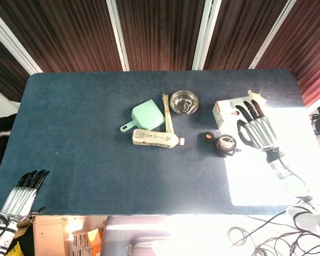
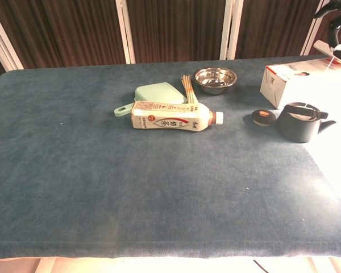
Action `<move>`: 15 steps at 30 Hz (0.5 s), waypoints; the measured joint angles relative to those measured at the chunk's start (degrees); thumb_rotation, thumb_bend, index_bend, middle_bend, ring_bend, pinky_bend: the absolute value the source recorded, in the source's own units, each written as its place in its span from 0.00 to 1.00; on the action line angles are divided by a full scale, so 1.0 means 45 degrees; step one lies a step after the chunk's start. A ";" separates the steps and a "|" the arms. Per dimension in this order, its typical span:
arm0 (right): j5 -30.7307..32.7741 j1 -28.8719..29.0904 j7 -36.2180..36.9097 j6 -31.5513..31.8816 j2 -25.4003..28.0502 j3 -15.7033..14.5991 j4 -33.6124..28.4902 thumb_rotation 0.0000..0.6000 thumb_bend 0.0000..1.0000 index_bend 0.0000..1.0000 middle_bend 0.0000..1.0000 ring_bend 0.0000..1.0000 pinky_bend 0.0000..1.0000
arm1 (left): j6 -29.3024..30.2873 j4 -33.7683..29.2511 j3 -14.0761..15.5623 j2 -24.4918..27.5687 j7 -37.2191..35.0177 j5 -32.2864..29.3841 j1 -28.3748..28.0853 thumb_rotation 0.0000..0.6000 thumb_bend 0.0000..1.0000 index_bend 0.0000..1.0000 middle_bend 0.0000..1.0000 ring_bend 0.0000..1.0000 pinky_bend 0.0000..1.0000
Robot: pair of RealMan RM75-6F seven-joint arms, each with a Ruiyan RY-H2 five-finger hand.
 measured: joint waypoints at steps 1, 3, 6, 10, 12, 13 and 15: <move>0.0007 -0.0047 -0.0052 -0.0008 -0.0034 -0.0057 0.0106 1.00 0.45 0.68 0.13 0.03 0.00 | 0.0003 0.0011 0.0004 0.0001 -0.0019 0.0001 0.0004 1.00 0.04 0.00 0.08 0.03 0.10; 0.0039 -0.0096 -0.0102 -0.0104 -0.0110 -0.0151 0.0306 1.00 0.45 0.68 0.13 0.03 0.00 | -0.0028 0.0044 0.0015 -0.0001 -0.0051 -0.0004 -0.0001 1.00 0.04 0.00 0.08 0.03 0.10; 0.0117 -0.0132 -0.0125 -0.0465 -0.0325 -0.0328 0.0775 1.00 0.45 0.68 0.13 0.03 0.00 | -0.0085 0.0078 0.0024 -0.0031 -0.0077 0.0011 -0.0036 1.00 0.04 0.00 0.08 0.03 0.10; 0.0125 -0.0168 0.0131 -0.0892 -0.0800 -0.0625 0.1688 1.00 0.45 0.68 0.13 0.03 0.00 | -0.0060 0.0070 0.0042 -0.0045 -0.0072 0.0029 -0.0025 1.00 0.04 0.00 0.08 0.03 0.10; 0.0045 -0.0196 0.0400 -0.0984 -0.1001 -0.0787 0.2089 1.00 0.45 0.68 0.13 0.03 0.00 | -0.0021 0.0052 0.0037 -0.0028 -0.0057 -0.0003 0.0001 1.00 0.04 0.00 0.08 0.03 0.10; -0.0037 -0.0222 0.0540 -0.1008 -0.1127 -0.0895 0.2355 1.00 0.45 0.68 0.13 0.03 0.00 | -0.0009 0.0043 0.0031 -0.0020 -0.0052 -0.0021 0.0010 1.00 0.04 0.00 0.08 0.03 0.10; -0.0166 -0.0277 0.0659 -0.0992 -0.1309 -0.1041 0.2748 1.00 0.45 0.68 0.13 0.03 0.00 | 0.0008 0.0021 0.0024 -0.0003 -0.0056 -0.0034 0.0020 1.00 0.04 0.00 0.08 0.03 0.10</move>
